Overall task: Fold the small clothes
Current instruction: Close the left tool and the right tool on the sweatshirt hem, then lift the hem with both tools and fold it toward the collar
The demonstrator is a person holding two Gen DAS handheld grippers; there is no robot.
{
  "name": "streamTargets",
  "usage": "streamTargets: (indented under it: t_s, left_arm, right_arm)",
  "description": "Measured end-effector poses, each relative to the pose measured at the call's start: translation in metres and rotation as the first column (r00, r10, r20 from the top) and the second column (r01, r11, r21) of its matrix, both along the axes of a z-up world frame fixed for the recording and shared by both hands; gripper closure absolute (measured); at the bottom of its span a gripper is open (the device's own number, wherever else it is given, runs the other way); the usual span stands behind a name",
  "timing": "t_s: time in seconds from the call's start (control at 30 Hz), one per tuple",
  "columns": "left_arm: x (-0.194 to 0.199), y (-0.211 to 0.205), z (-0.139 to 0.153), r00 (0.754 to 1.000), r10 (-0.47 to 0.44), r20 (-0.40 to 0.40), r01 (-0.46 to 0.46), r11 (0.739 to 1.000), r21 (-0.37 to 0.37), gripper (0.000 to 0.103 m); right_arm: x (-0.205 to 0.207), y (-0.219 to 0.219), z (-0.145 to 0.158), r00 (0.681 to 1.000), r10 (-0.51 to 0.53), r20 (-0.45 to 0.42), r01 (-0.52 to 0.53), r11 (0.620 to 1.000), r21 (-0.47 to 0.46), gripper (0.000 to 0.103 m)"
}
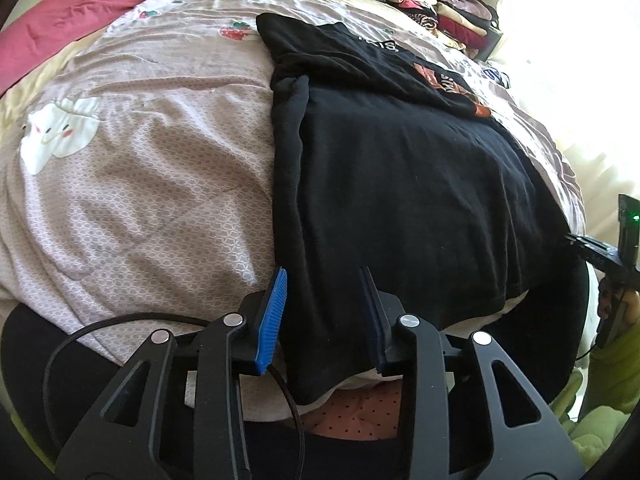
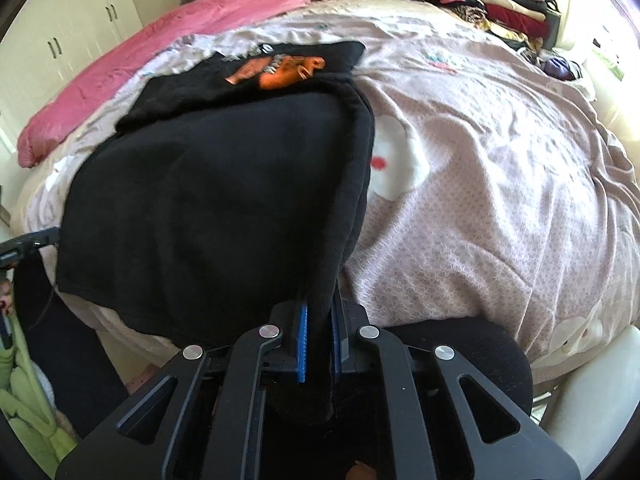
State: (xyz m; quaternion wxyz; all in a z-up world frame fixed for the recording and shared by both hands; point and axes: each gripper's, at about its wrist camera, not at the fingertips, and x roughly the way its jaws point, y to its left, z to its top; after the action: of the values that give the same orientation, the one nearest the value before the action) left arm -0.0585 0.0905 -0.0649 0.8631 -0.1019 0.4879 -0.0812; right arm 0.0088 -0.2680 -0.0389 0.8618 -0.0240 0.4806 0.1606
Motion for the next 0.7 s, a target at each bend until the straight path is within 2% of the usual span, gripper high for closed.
streamTargets:
  t_s: [0.2, 0.37, 0.5, 0.57, 0.7]
  left_arm:
    - [0.003, 0.007, -0.010, 0.999, 0.037, -0.031, -0.037, 0.999, 0.000, 0.075]
    - [0.003, 0.005, -0.012, 0.999, 0.019, -0.034, -0.019, 1.000, -0.004, 0.075]
    - [0.005, 0.001, -0.014, 0.999, 0.015, -0.033, -0.014, 1.000, 0.013, 0.085]
    - [0.005, 0.000, -0.012, 1.000, 0.009, -0.027, -0.009, 1.000, 0.016, 0.097]
    - [0.002, 0.002, -0.004, 1.000, 0.003, -0.002, -0.003, 1.000, -0.002, 0.098]
  right_arm:
    - [-0.002, -0.001, 0.013, 0.999, 0.008, 0.037, -0.009, 0.999, 0.031, 0.095]
    - [-0.001, -0.005, 0.013, 0.999, -0.003, 0.033, 0.002, 0.999, 0.043, 0.095]
    - [-0.003, -0.004, 0.015, 0.999, -0.004, 0.042, 0.002, 0.999, 0.051, 0.095]
    - [-0.003, -0.006, 0.017, 0.999, -0.015, 0.048, 0.012, 0.998, 0.057, 0.095]
    - [-0.004, -0.007, 0.019, 0.998, -0.028, 0.058, 0.025, 0.998, 0.051, 0.095]
